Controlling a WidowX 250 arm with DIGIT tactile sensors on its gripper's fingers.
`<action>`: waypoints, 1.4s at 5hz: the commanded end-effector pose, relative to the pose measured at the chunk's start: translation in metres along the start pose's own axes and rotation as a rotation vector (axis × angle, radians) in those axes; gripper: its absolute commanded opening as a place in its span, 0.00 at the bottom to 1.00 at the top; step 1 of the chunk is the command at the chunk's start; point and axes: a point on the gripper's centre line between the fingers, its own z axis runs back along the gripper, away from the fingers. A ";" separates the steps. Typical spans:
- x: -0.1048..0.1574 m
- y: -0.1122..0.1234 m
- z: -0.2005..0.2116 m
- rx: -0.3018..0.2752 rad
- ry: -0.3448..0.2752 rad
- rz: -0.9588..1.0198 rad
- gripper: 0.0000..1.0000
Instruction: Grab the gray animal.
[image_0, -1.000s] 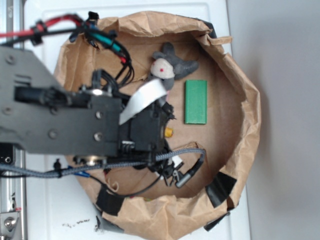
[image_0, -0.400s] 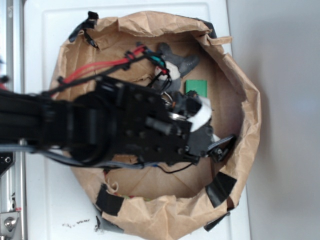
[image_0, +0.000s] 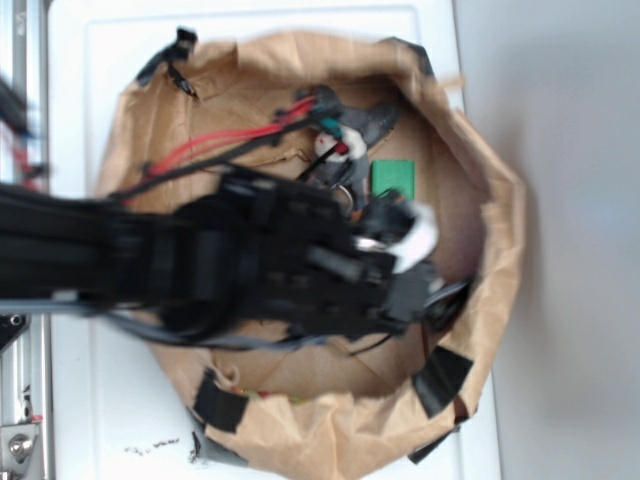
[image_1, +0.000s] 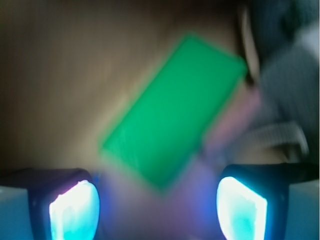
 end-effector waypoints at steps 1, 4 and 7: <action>0.026 0.034 0.055 0.040 0.038 -0.053 1.00; 0.059 0.027 0.004 0.104 -0.193 0.120 1.00; 0.061 0.022 -0.015 0.070 -0.286 0.098 0.00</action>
